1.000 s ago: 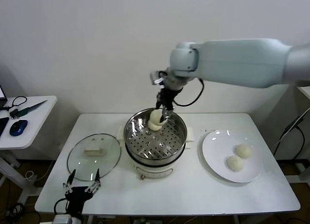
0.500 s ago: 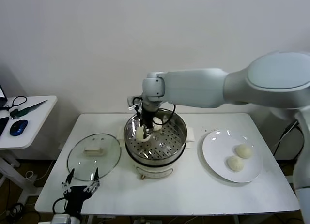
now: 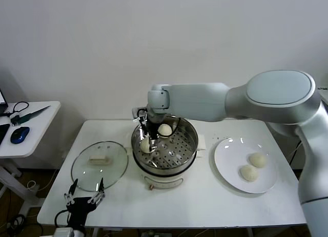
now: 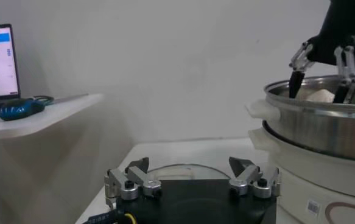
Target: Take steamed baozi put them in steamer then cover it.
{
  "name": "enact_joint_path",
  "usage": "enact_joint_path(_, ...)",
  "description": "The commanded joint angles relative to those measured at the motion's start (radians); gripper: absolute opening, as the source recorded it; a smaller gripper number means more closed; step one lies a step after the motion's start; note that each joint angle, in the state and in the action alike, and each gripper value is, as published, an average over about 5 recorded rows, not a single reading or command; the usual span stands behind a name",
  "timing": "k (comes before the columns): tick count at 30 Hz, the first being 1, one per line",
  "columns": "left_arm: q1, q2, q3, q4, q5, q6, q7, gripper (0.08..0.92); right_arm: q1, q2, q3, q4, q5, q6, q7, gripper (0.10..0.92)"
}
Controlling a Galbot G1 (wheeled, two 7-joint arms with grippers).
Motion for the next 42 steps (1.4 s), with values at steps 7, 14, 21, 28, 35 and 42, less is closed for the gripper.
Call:
enact_joint_path(7, -0.005, -0.004, 0.002, -0.004, -0.002, 0.005, 0.001, 0.823, 0.447, -0.568, -0.265, 0.400, -0.117, 0.128, -0.199, 0.823)
enact_joint_path(14, -0.021, -0.007, -0.001, 0.006, -0.011, 0.009, 0.002, 0.823, 0.358, -0.860, -0.372, 0.447, -0.327, 0.135, -0.163, 0.823)
enact_joint_path(21, -0.017, -0.012, -0.002, 0.011, -0.001, 0.009, 0.002, 0.823, 0.061, -0.976, -0.189, 0.329, -0.494, 0.143, -0.128, 0.823)
enact_joint_path(28, -0.009, -0.029, -0.002, 0.015, 0.016, 0.006, 0.002, 0.823, -0.268, -0.980, 0.098, 0.239, -0.571, 0.109, -0.069, 0.823)
enact_joint_path(35, 0.003, -0.036, 0.001, 0.019, 0.030, 0.002, 0.001, 0.823, -0.454, -0.928, 0.277, 0.155, -0.629, 0.077, -0.012, 0.823)
enact_joint_path(42, 0.016, -0.037, 0.001, 0.016, 0.036, -0.003, 0.000, 0.823, -0.517, -0.897, 0.324, 0.128, -0.642, 0.061, -0.004, 0.823)
